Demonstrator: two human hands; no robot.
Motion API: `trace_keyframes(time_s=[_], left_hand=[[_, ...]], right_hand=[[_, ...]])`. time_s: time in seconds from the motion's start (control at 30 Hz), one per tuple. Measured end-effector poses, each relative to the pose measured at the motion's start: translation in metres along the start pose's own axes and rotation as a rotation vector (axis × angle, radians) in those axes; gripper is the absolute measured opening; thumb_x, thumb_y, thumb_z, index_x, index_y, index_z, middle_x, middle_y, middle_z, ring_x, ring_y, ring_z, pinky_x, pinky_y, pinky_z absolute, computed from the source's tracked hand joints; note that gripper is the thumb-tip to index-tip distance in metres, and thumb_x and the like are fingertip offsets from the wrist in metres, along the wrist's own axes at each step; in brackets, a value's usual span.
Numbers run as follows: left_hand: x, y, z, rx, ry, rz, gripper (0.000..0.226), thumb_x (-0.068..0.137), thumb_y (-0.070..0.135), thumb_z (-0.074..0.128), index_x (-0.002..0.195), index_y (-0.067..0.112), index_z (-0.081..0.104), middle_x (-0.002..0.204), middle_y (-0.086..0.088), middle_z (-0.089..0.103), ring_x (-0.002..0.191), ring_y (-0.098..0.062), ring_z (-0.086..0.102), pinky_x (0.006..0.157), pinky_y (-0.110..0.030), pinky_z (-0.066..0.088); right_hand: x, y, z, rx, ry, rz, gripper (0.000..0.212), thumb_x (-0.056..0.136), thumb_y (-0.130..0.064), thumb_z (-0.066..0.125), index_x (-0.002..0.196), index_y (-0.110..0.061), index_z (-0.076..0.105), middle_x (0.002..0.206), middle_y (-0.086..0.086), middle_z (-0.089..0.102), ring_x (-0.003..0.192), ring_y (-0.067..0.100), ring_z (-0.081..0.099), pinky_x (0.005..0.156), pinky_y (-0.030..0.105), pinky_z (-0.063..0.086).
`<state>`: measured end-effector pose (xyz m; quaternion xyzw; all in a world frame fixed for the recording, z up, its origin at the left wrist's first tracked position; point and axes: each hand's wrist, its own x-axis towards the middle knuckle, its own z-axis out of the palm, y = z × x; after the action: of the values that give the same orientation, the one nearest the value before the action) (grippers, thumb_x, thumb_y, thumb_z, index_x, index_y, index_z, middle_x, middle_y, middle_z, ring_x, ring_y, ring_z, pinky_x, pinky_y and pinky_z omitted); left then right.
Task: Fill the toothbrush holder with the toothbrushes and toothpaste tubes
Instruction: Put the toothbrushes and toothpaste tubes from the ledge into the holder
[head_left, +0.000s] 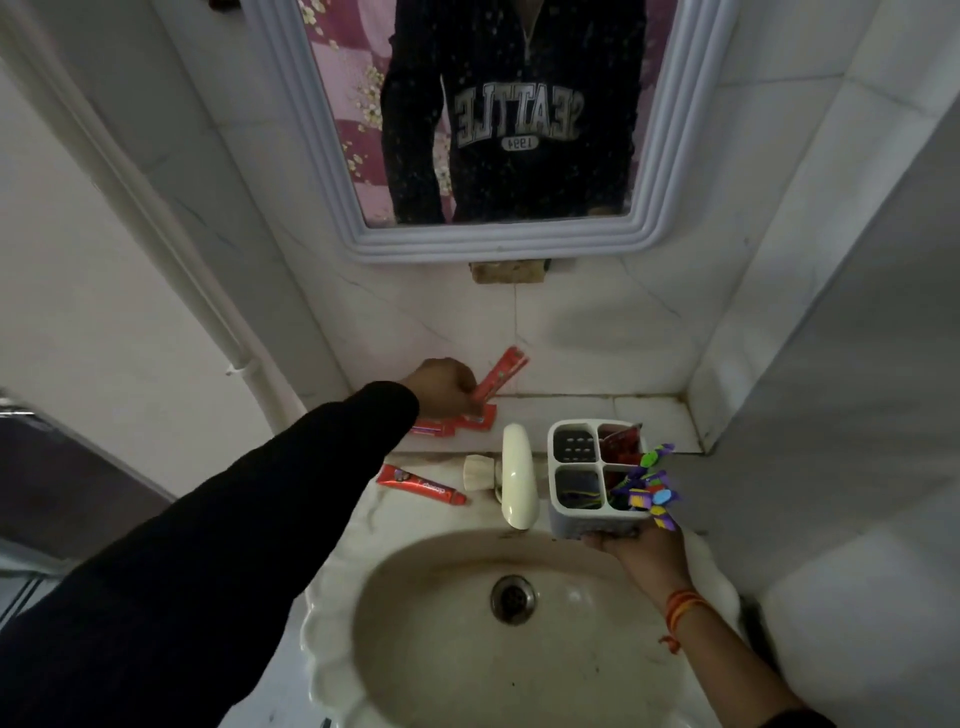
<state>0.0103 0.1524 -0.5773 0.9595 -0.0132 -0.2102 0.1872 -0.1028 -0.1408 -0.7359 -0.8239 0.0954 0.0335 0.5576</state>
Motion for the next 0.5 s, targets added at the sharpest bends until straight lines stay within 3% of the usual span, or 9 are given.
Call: trace_keyframes(time_s=[0.1, 0.2, 0.27, 0.33, 0.4, 0.5], left_hand=[[-0.015, 0.028, 0.005, -0.385, -0.017, 0.107, 0.024, 0.088, 0.019, 0.074, 0.109, 0.012, 0.062, 0.107, -0.009, 0.07, 0.079, -0.018, 0.071, 0.072, -0.029, 0.062], [-0.019, 0.051, 0.01, -0.416, 0.129, 0.247, 0.035, 0.083, 0.016, 0.08, 0.109, 0.02, 0.058, 0.109, -0.001, 0.065, 0.075, -0.013, 0.07, 0.06, -0.016, 0.055], [-0.02, 0.064, 0.012, -0.446, 0.183, 0.307, 0.045, 0.081, 0.018, 0.084, 0.119, 0.018, 0.059, 0.112, -0.001, 0.065, 0.087, -0.016, 0.071, 0.065, -0.019, 0.058], [-0.02, 0.077, 0.013, -0.522, 0.129, 0.338, 0.057, 0.08, 0.017, 0.085, 0.129, 0.018, 0.057, 0.116, -0.003, 0.064, 0.098, -0.022, 0.071, 0.076, -0.027, 0.063], [-0.02, 0.09, 0.017, -0.601, 0.011, 0.329, 0.049, 0.08, 0.022, 0.085, 0.123, 0.019, 0.061, 0.112, -0.006, 0.068, 0.095, -0.024, 0.074, 0.081, -0.033, 0.064], [-0.018, 0.105, 0.023, -0.491, -0.069, 0.285, 0.028, 0.078, 0.033, 0.086, 0.098, 0.02, 0.072, 0.086, -0.001, 0.078, 0.077, -0.014, 0.076, 0.071, -0.025, 0.063]], right_hand=[[-0.001, -0.002, 0.002, -0.005, 0.007, -0.005, 0.065, 0.049, -0.018, 0.094, 0.107, -0.023, 0.066, 0.104, -0.004, 0.07, 0.105, 0.018, 0.063, 0.096, 0.035, 0.048], [-0.003, -0.004, 0.003, 0.01, 0.005, 0.011, 0.064, 0.05, -0.015, 0.093, 0.107, -0.024, 0.065, 0.103, -0.005, 0.068, 0.104, 0.016, 0.061, 0.094, 0.032, 0.046], [-0.003, -0.006, 0.003, 0.015, 0.005, 0.021, 0.063, 0.05, -0.014, 0.093, 0.105, -0.025, 0.064, 0.101, -0.006, 0.067, 0.102, 0.014, 0.06, 0.092, 0.03, 0.045], [-0.003, -0.007, 0.003, 0.02, 0.0, 0.024, 0.063, 0.051, -0.012, 0.093, 0.104, -0.026, 0.063, 0.1, -0.007, 0.067, 0.101, 0.013, 0.06, 0.091, 0.028, 0.045], [-0.004, -0.008, 0.003, 0.027, -0.01, 0.02, 0.062, 0.052, -0.01, 0.092, 0.106, -0.024, 0.064, 0.1, -0.008, 0.066, 0.101, 0.011, 0.059, 0.089, 0.026, 0.045], [-0.004, -0.008, 0.002, 0.025, -0.002, 0.013, 0.062, 0.051, -0.009, 0.092, 0.103, -0.027, 0.063, 0.098, -0.009, 0.067, 0.098, 0.009, 0.06, 0.086, 0.024, 0.045]])
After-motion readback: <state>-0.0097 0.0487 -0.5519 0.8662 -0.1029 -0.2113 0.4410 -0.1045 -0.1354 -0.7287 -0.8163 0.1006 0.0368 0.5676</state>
